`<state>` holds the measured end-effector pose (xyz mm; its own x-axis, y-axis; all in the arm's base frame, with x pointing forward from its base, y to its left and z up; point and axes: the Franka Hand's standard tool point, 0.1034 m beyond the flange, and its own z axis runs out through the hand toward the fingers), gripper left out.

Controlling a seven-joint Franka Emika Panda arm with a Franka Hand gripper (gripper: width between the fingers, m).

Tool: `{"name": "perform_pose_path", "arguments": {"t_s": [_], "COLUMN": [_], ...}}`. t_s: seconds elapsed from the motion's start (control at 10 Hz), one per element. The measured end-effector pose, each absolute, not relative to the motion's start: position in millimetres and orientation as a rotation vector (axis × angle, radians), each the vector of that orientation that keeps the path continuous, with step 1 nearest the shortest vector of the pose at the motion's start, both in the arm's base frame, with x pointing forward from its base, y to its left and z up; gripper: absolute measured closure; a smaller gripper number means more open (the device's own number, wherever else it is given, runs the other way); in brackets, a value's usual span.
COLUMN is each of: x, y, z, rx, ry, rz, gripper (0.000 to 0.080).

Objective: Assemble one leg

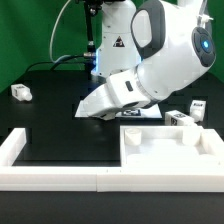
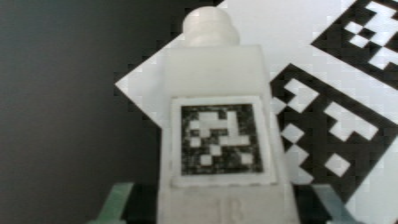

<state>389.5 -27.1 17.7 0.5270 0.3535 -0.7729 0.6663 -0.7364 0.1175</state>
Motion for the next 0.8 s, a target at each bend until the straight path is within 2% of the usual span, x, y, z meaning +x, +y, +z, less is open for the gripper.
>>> {"name": "perform_pose_path", "arguments": {"t_s": [0.2, 0.4, 0.5, 0.7, 0.8], "x": [422, 461, 474, 464, 473], "y": [-5, 0, -2, -2, -2], "z": [46.2, 71.6, 73.9, 69.6, 69.5], "rx": [2.451, 2.564, 2.623, 2.684, 2.717], "ry": [0.681, 0.658, 0.722, 0.813, 0.836], "rz": [-1.118, -0.965, -0.826, -0.665, -0.548], "gripper": [0.0514, 0.0514, 0.0514, 0.0514, 0.0514]}}
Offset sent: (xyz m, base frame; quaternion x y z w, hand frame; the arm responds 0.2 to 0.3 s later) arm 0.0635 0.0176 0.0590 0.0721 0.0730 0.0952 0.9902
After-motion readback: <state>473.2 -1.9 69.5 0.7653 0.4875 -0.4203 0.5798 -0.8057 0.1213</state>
